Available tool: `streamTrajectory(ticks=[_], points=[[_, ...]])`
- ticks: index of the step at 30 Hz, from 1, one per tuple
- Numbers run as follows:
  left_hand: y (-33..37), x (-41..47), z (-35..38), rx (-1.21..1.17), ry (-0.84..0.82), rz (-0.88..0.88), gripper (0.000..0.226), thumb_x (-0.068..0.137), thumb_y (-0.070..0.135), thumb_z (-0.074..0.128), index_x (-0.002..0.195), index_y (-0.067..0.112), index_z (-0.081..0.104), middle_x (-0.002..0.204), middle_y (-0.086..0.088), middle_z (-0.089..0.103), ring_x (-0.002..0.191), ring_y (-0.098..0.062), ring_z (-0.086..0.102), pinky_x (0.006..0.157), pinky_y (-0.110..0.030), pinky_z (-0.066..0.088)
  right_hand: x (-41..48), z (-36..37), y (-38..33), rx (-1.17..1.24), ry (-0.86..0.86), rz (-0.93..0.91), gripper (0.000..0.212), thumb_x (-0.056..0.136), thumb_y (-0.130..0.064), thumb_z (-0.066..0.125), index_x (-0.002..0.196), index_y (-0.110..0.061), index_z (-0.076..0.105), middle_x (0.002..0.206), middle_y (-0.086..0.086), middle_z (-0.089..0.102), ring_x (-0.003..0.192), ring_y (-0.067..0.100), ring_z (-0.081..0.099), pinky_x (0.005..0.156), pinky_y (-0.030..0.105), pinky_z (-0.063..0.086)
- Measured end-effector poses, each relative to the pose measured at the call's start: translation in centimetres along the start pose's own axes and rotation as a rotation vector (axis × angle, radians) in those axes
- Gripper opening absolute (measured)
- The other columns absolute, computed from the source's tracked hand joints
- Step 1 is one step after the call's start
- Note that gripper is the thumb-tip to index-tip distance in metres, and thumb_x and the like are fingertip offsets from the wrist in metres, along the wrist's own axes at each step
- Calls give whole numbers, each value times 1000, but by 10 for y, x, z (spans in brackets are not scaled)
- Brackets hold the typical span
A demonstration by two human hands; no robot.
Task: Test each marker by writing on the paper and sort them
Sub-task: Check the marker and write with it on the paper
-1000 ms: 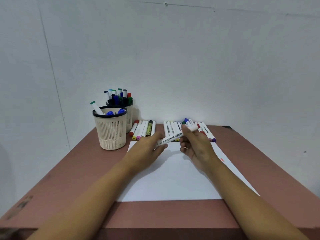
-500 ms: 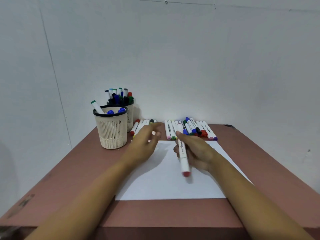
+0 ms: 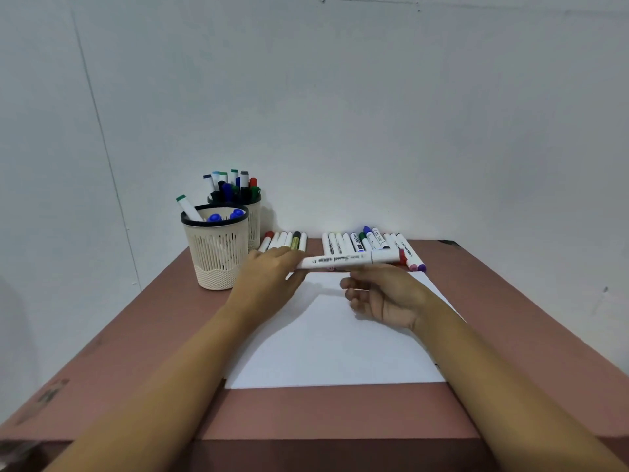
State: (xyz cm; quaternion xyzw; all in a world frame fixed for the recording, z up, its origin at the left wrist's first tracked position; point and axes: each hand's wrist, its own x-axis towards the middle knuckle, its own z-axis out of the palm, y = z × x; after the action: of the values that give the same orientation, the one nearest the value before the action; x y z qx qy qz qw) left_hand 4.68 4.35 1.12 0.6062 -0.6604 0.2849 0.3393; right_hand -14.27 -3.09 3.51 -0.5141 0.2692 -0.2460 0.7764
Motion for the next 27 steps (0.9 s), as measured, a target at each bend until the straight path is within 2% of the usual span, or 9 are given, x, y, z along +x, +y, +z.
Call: streamTrajectory(ticks=[2,4,6,8,10,13,16,21,27], points=[[0,0,0,35,-6,-19,26,81,32,49,83,17,69,62,5,63,54,-20,60,54,-27,35,2,2,4,-15,-28,-91,15,94,-6,54,106,-8,62,75,6,67,55,13,60,47,23,48],[2,-1,1,48,-41,7,20,77,27,57,91,18,69,65,4,65,53,-21,60,54,-27,36,5,7,8,-36,5,-173,13,92,-18,59,102,-13,66,75,2,67,56,11,58,47,21,44],[9,-1,1,-37,-146,-6,26,82,21,60,107,17,66,81,2,66,67,-23,61,57,-30,43,8,10,10,-78,93,-253,13,94,-23,58,95,-14,67,70,1,64,53,8,54,45,18,41],[17,0,1,-200,-268,-111,27,91,22,57,117,18,59,94,6,60,78,-14,56,69,-28,45,11,9,11,-122,146,-312,15,96,-24,56,90,-13,66,66,0,62,52,6,51,45,17,39],[23,2,3,-320,-358,-196,12,95,26,52,105,19,55,81,12,50,69,-5,47,61,-12,36,12,9,13,-168,172,-351,17,97,-22,55,88,-13,65,64,0,59,52,6,48,44,16,37],[29,3,6,-381,-410,-255,17,100,26,40,87,15,44,68,9,40,63,-12,40,55,-16,30,15,10,15,-255,215,-386,21,99,-24,51,84,-11,59,62,-2,53,50,5,41,44,16,32],[28,3,8,-414,-406,-303,20,100,28,39,93,11,47,66,6,43,58,-7,40,53,-21,28,19,10,16,-260,210,-418,23,101,-26,46,86,-9,54,61,-2,47,51,6,35,46,17,28],[34,3,6,-520,-296,-305,20,98,26,46,104,11,58,63,9,44,58,4,45,56,-13,34,18,8,15,-181,150,-428,25,102,-26,43,90,-6,53,61,-2,43,52,6,32,48,17,28],[37,3,6,-630,-231,-394,22,95,28,52,103,11,63,68,11,49,62,3,44,58,-10,33,19,9,16,-154,119,-467,30,102,-25,43,79,-10,53,60,-1,42,52,7,32,48,17,29]])
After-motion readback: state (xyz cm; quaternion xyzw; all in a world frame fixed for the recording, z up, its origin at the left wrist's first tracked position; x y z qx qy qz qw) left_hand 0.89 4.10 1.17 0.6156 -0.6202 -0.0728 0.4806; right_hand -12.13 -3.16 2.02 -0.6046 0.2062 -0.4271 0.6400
